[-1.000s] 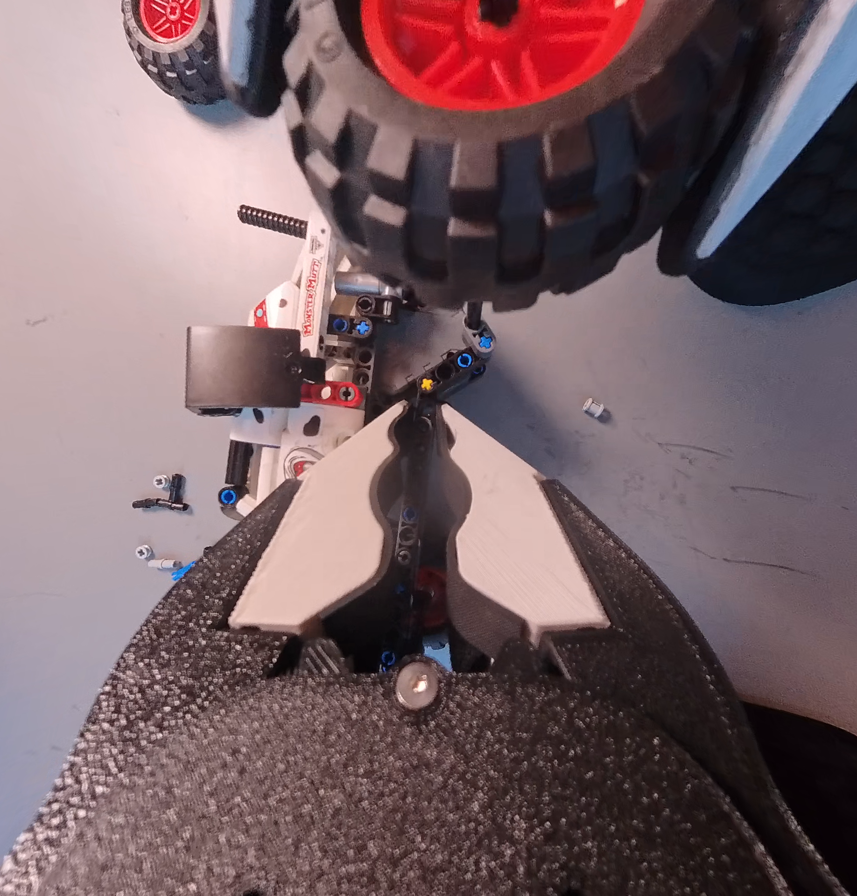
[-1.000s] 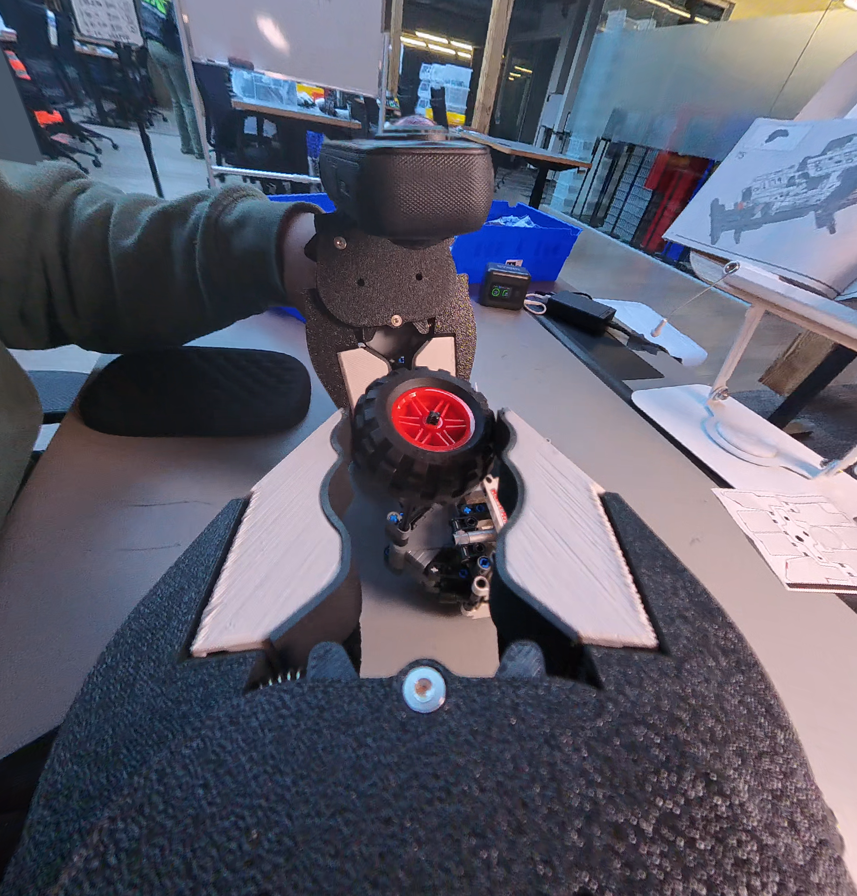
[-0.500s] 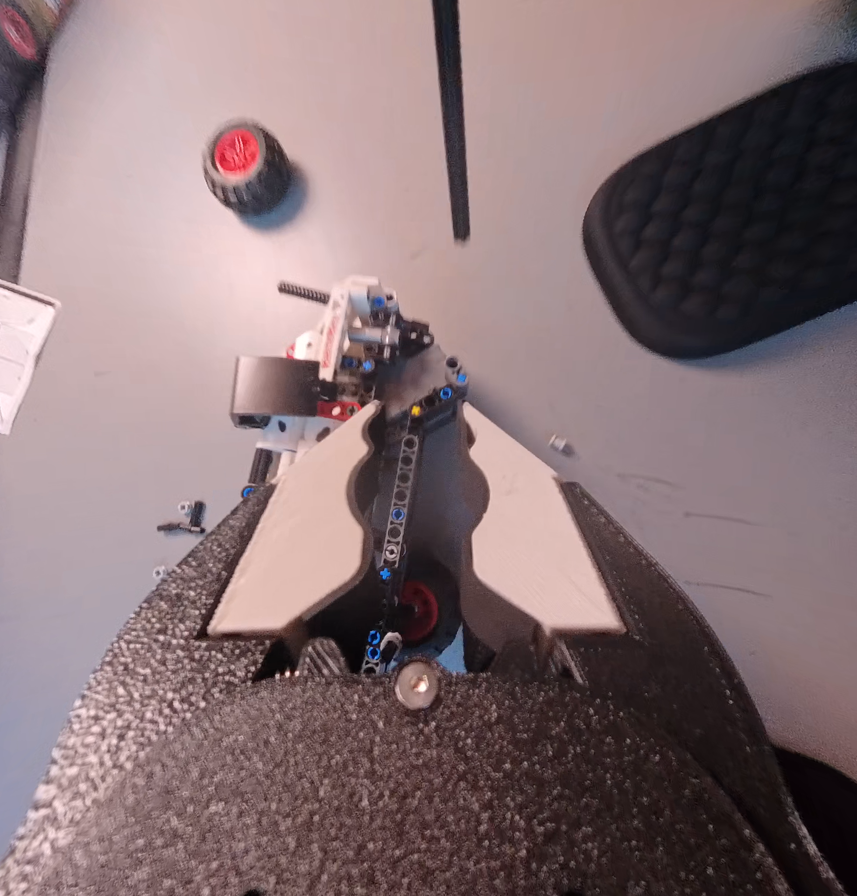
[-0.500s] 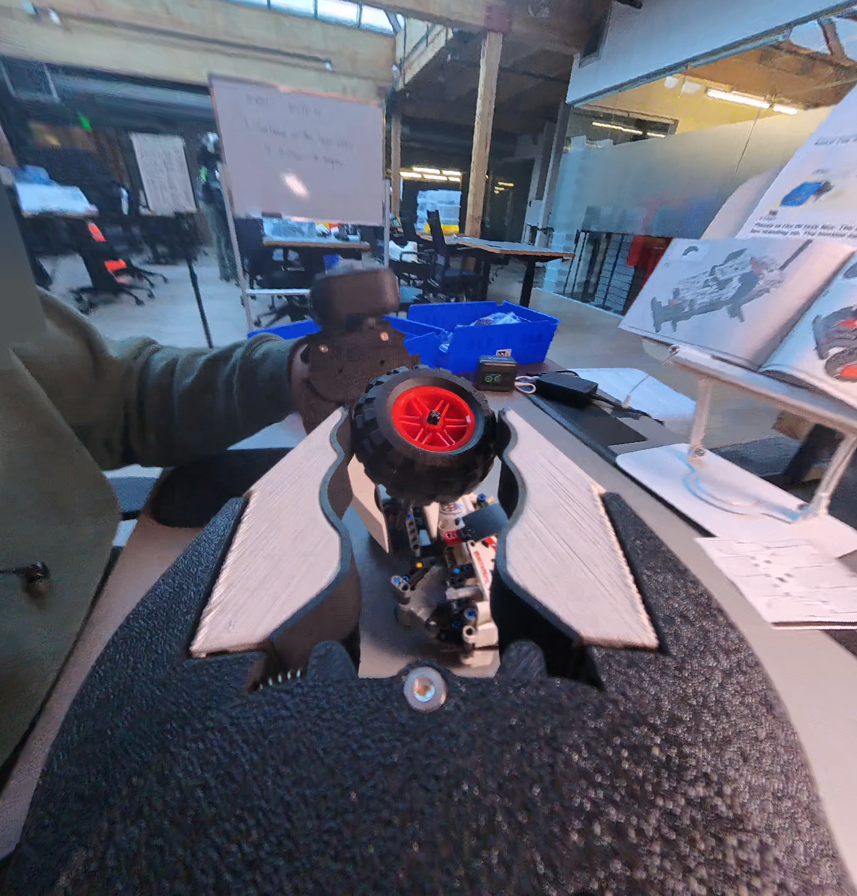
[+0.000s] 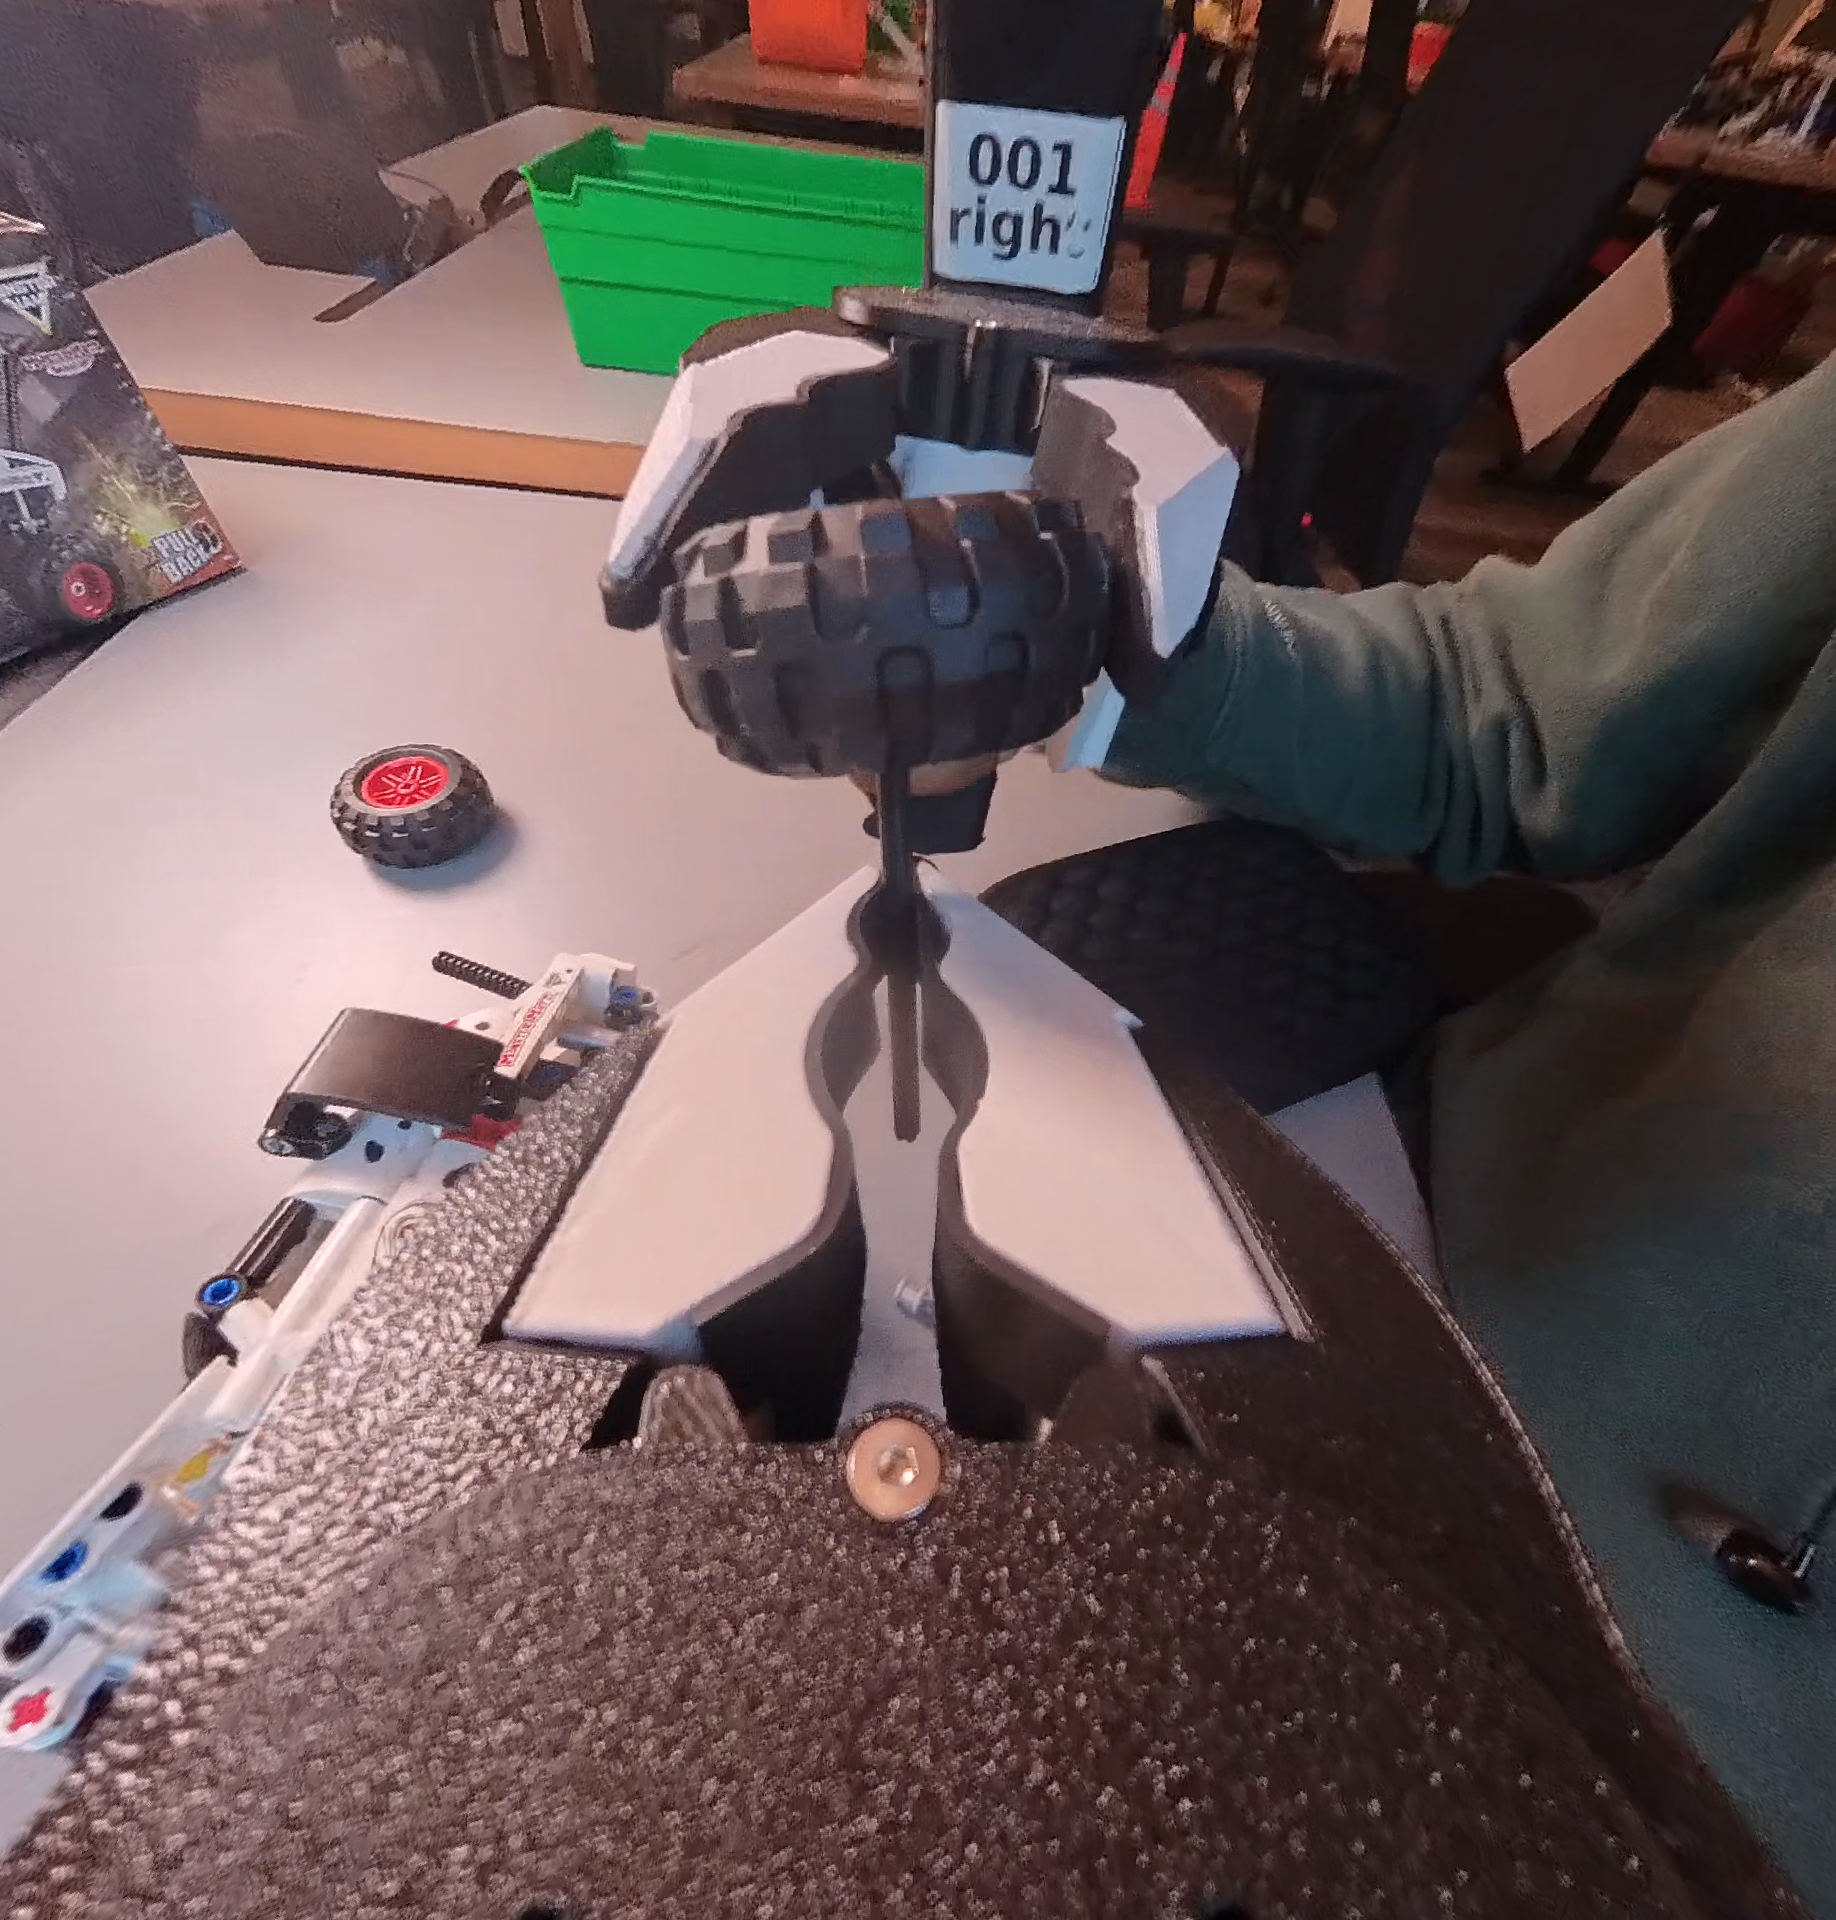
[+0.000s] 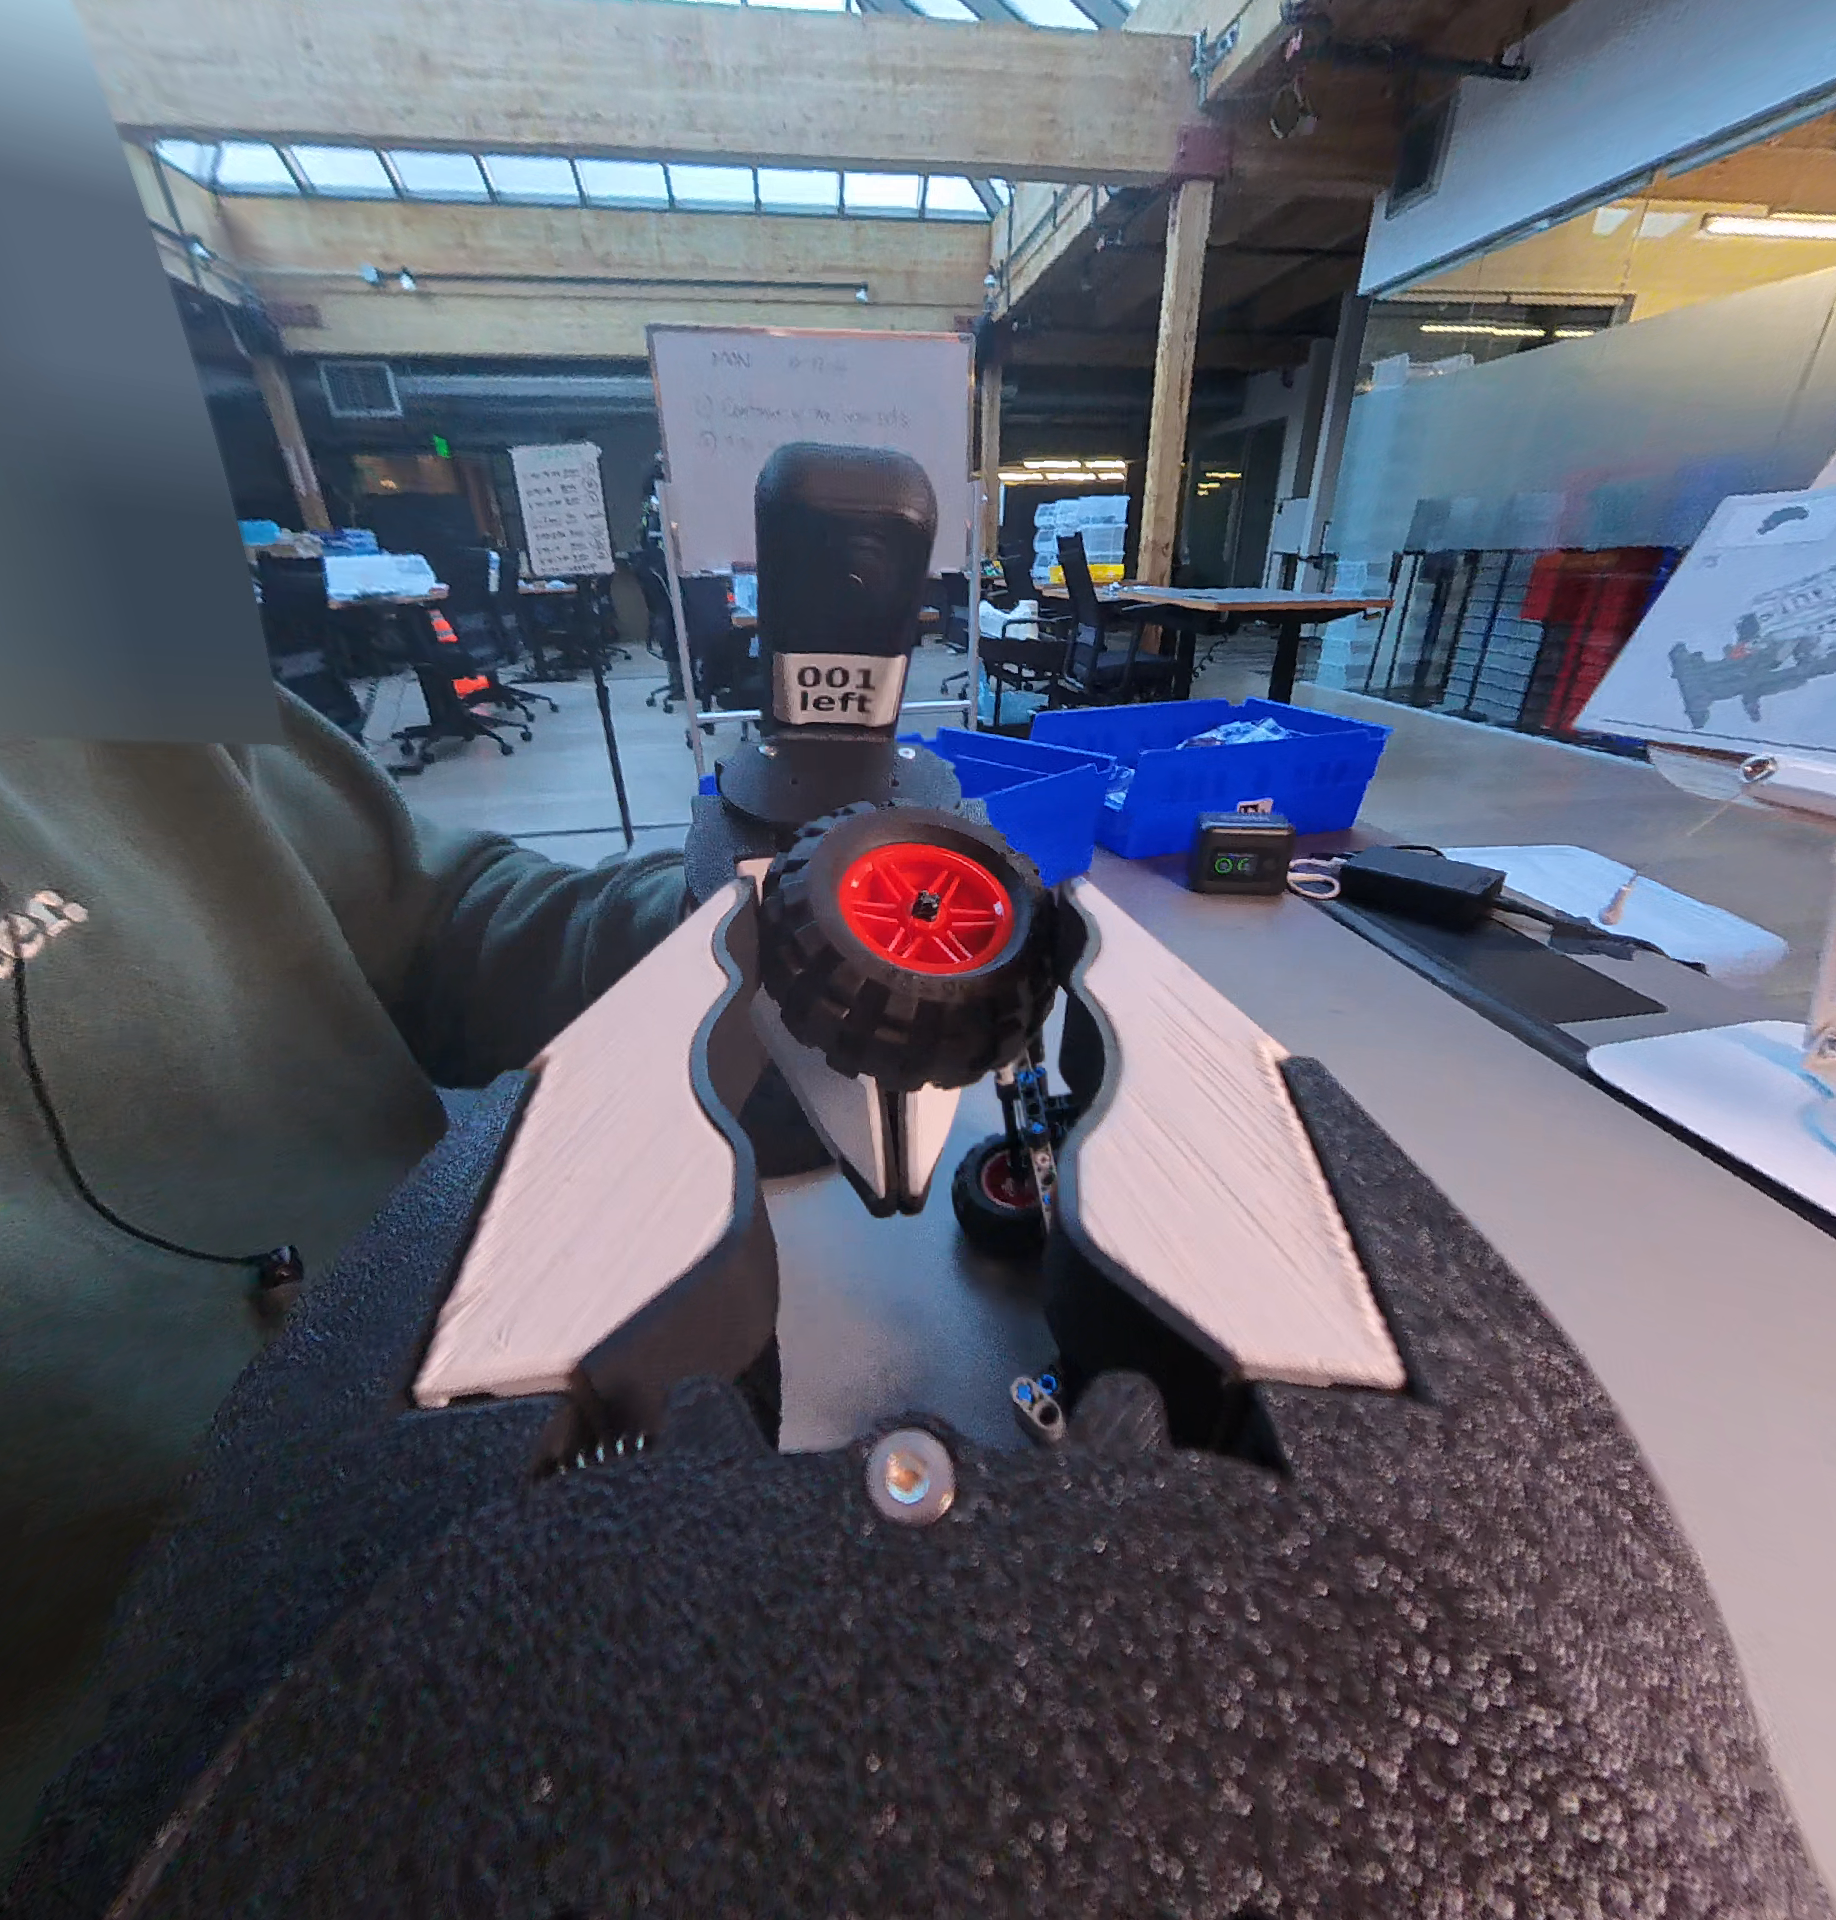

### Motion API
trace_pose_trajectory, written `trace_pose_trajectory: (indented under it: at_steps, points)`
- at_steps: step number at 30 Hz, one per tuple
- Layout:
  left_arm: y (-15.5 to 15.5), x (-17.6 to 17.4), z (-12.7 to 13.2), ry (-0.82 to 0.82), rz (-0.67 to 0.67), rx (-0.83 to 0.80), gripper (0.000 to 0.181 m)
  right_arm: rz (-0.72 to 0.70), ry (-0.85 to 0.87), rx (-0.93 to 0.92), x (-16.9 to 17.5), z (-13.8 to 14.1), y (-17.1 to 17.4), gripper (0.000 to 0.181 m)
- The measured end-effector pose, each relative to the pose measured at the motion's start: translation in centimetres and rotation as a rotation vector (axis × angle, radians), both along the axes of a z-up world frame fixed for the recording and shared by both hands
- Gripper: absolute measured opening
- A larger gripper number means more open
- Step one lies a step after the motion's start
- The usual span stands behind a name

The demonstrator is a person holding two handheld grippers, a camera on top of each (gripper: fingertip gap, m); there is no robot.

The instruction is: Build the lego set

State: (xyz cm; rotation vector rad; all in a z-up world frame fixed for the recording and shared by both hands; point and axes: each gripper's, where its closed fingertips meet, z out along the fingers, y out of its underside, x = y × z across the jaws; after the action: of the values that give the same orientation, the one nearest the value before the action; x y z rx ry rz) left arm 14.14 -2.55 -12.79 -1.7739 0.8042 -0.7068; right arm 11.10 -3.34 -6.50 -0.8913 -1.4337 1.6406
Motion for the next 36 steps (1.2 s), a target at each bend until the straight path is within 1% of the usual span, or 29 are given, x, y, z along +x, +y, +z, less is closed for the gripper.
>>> trace_pose_trajectory:
  at_steps: [1, 2, 3, 4, 5, 6, 7, 8, 9, 10, 11, 12, 13, 14, 17, 19, 20, 21, 22, 23, 25, 26, 28, 30, 32, 34, 36]
  points:
    - [0.1, -0.2, -0.2, 0.013, 0.013, -0.009, 0.0, 0.004, 0.015, -0.02, 0.0, 0.4, 0.1, 0.053]
    - [0.5, -1.1, -2.3, 0.109, 0.046, -0.048, 0.0, -0.031, 0.123, -0.11, 0.7, 2.6, 1.3, 0.0]
    - [0.3, -1.5, -4.8, 0.172, 0.052, -0.073, 0.0, -0.009, 0.319, -0.315, 3.6, 7.1, 4.1, 0.0]
    - [-0.5, -1.1, -5.6, 0.114, 0.032, -0.098, 0.0, -0.008, 0.379, -0.339, 6.1, 9.5, 6.2, 0.0]
    - [-1.1, -0.8, -4.6, 0.083, 0.032, -0.064, 0.0, -0.148, 0.382, -0.181, 6.9, 10.0, 7.0, 0.0]
    - [-1.3, -1.0, -2.9, 0.097, 0.048, 0.004, 0.0, -0.231, 0.307, -0.036, 6.5, 9.1, 6.7, 0.0]
    - [-1.3, -1.1, -0.9, 0.084, 0.046, 0.041, 0.0, -0.261, 0.21, 0.031, 5.8, 7.8, 6.5, 0.0]
    - [-1.1, -1.4, 0.2, 0.078, 0.045, 0.042, 0.0, -0.274, 0.12, 0.069, 5.0, 6.2, 6.7, 0.0]
    - [-0.3, -2.0, 0.6, 0.115, 0.071, 0.06, 0.0, -0.242, 0.057, 0.082, 4.6, 4.8, 6.3, 0.013]
    - [0.3, -2.6, 0.5, 0.149, 0.091, 0.062, 0.0, -0.184, 0.016, 0.059, 4.3, 3.9, 5.6, 0.031]
    - [0.7, -2.9, 0.3, 0.159, 0.098, 0.053, 0.0, -0.132, -0.047, 0.056, 3.9, 2.8, 4.6, 0.054]
    - [0.8, -3.1, -0.1, 0.17, 0.098, 0.048, 0.0, -0.111, -0.114, 0.089, 3.5, 1.3, 3.9, 0.07]
    - [0.9, -3.1, -0.6, 0.19, 0.097, 0.046, 0.0, -0.112, -0.153, 0.136, 3.0, 0.1, 3.4, 0.078]
    - [0.8, -3.1, -1.1, 0.205, 0.089, 0.044, 0.0, -0.11, -0.182, 0.172, 2.6, -1.1, 3.0, 0.083]
    - [-0.3, -2.4, -2.0, 0.204, 0.03, 0.025, 0.0, -0.058, -0.283, 0.277, 1.2, -5.1, 1.5, 0.093]
    - [-1.3, -1.8, -2.3, 0.193, -0.019, 0.013, 0.0, 0.04, -0.321, 0.3, 0.5, -6.8, -0.1, 0.094]
    - [-1.7, -1.5, -2.3, 0.185, -0.037, 0.01, 0.0, 0.092, -0.323, 0.3, 0.1, -7.2, -1.1, 0.091]
    - [-2.0, -1.4, -2.2, 0.179, -0.049, 0.013, 0.0, 0.139, -0.315, 0.296, -0.2, -7.3, -2.0, 0.079]
    - [-2.2, -1.4, -2.0, 0.167, -0.047, 0.018, 0.0, 0.195, -0.328, 0.294, -0.2, -7.7, -2.8, 0.061]
    - [-2.4, -1.8, -2.0, 0.157, -0.036, 0.012, 0.0, 0.206, -0.361, 0.313, -0.6, -8.5, -3.0, 0.059]
    - [-2.3, -3.3, -2.6, 0.167, 0.017, -0.004, 0.0, 0.158, -0.407, 0.346, -1.1, -10.0, -1.8, 0.071]
    - [-2.2, -4.2, -3.2, 0.181, 0.047, -0.016, 0.0, 0.151, -0.413, 0.317, -0.9, -10.0, -1.3, 0.072]
    - [-2.6, -5.2, -4.3, 0.189, 0.076, -0.045, 0.0, 0.098, -0.427, 0.315, -0.5, -10.4, 0.2, 0.068]
    - [-2.9, -5.5, -5.0, 0.174, 0.076, -0.063, 0.0, 0.052, -0.456, 0.332, 0.3, -11.2, 1.3, 0.065]
    - [-3.2, -5.4, -5.6, 0.158, 0.065, -0.063, 0.0, -0.003, -0.478, 0.325, 1.3, -11.7, 2.6, 0.065]
    - [-3.3, -5.3, -6.1, 0.149, 0.059, -0.069, 0.007, -0.037, -0.5, 0.294, 2.8, -11.8, 3.7, 0.065]
    - [-3.2, -5.3, -6.5, 0.133, 0.058, -0.081, 0.013, -0.065, -0.556, 0.306, 4.3, -12.6, 4.6, 0.061]
